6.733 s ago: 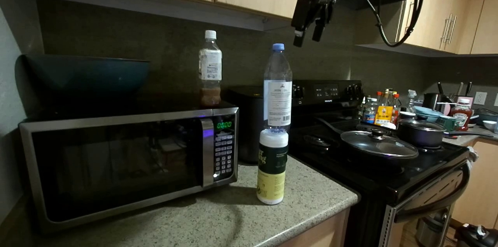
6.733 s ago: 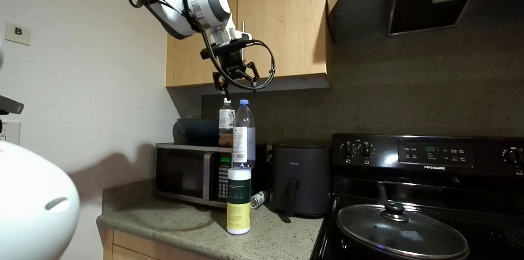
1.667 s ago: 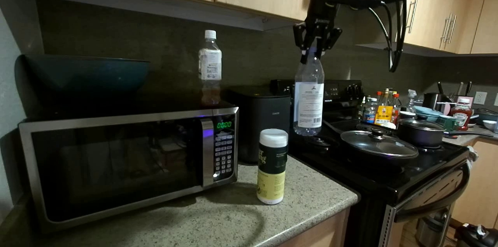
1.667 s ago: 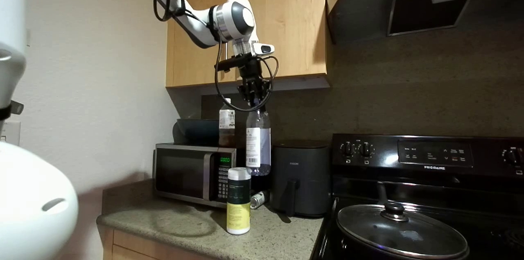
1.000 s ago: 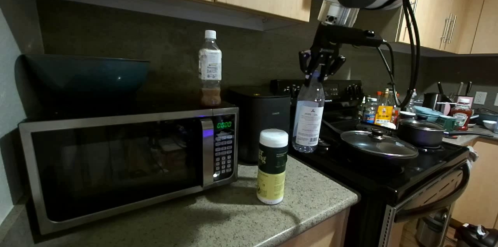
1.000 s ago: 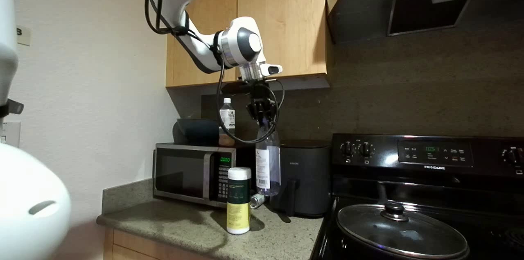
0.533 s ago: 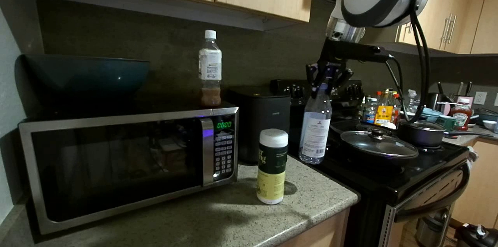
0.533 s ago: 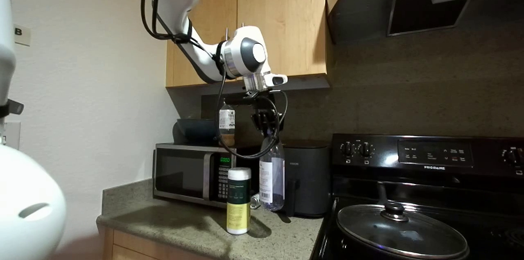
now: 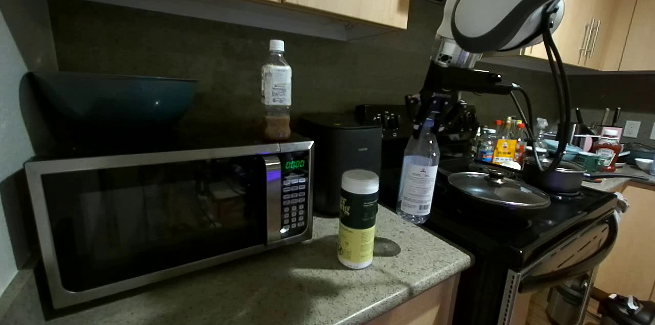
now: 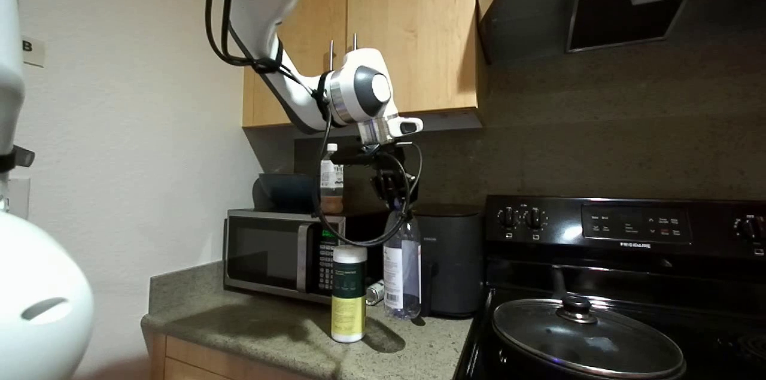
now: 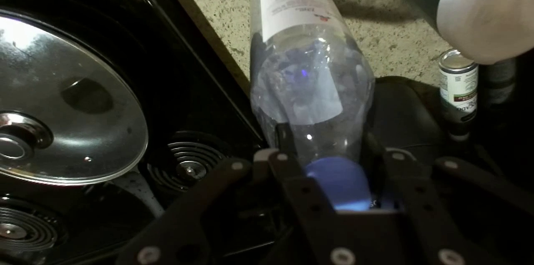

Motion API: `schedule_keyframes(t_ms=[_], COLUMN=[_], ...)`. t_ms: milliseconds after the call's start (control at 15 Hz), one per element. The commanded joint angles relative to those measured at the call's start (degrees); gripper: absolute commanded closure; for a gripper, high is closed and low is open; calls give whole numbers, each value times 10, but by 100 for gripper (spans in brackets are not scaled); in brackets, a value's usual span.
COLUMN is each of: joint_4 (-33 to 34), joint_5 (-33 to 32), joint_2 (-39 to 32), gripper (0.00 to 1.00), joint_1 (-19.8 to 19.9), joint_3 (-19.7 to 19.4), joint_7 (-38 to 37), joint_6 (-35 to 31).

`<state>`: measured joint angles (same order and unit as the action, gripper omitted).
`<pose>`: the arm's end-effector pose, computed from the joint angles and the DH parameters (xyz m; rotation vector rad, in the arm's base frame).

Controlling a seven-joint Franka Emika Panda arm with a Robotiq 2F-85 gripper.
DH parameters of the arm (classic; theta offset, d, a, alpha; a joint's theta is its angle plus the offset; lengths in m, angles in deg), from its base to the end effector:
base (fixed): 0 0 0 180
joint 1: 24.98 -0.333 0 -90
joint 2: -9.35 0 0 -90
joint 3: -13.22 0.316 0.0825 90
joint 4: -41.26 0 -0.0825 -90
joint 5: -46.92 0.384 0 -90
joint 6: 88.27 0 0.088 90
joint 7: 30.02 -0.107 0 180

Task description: Pick up the bottle and put it on the counter

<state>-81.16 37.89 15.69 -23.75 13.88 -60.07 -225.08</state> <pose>0.5485 -0.0067 0.4926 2.9794 -0.6646 0.5899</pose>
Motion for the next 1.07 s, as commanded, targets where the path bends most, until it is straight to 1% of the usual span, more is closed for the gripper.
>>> schedule_keyframes(t_ms=[0, 267, 467, 1000], joint_4=[-17, -21, -17, -7], joint_5=[-23, -16, -30, -44], joint_2=[-7, -27, -46, -88], gripper=[87, 87, 87, 87], joint_1=[10, 8, 6, -3], joint_3=[4, 1, 0, -9], joint_7=[-25, -21, -30, -28], joint_6=[-39, -69, -88, -108])
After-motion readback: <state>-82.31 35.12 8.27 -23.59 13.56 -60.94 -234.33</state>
